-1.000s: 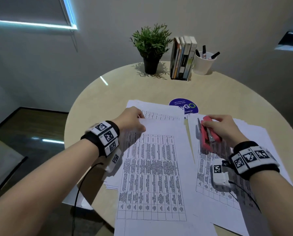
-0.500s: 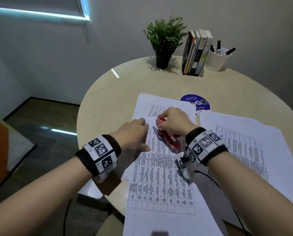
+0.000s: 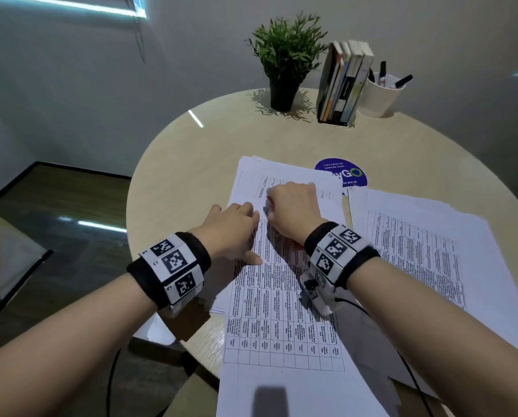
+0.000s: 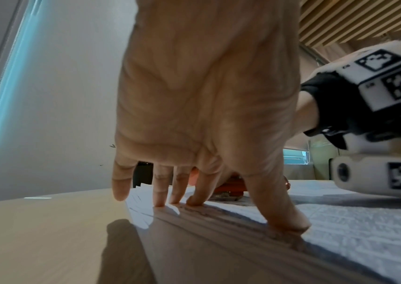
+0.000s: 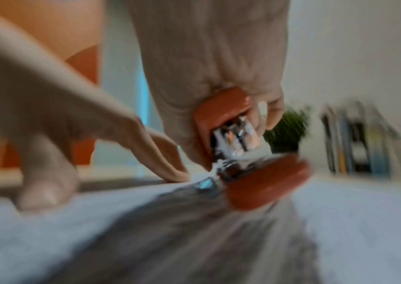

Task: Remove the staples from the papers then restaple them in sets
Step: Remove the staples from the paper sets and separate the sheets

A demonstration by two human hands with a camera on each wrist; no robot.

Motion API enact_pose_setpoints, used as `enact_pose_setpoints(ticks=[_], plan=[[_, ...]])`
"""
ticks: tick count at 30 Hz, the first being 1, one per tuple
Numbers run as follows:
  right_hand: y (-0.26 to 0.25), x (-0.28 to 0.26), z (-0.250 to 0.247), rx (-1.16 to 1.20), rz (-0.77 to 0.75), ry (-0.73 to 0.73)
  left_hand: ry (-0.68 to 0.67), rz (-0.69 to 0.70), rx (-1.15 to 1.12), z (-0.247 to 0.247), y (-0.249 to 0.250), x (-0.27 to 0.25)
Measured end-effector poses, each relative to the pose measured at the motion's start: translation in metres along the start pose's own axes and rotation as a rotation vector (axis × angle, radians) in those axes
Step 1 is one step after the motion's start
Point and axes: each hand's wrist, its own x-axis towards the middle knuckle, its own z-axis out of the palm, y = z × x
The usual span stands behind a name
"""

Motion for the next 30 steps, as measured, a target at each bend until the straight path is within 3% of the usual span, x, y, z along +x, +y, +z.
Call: enact_pose_setpoints(ticks=[3,7,13,18,22,25,30], plan=[[0.002,0.003,-0.003,-0.11,-0.088,-0.002,-0.003,0.003,0.026,-0.002,0.0,0.0],[0.011,0.003,0.009,0.251,0.152,-0.031,0.0,0.006,0.034,-0.002,0.0,0.0],[-0.005,0.021,0.004,0.064,-0.003,0.025,0.004,-0.001,0.022,-0.002,0.0,-0.001],[0.007,0.037,0.006,0.386,0.207,-0.032,0.024,0.001,-0.004,0.0,-0.002,0.0],[0.029,0.024,-0.005,0.516,0.261,0.026,0.065,-0.003,-0.087,-0.008,-0.004,0.006],[0.051,0.008,-0.013,0.607,0.306,0.083,0.129,-0.093,-0.232,-0.015,-0.015,0.019],[0.102,-0.033,-0.018,0.678,0.434,0.145,0.029,-0.182,-0.262,-0.02,-0.024,0.039]])
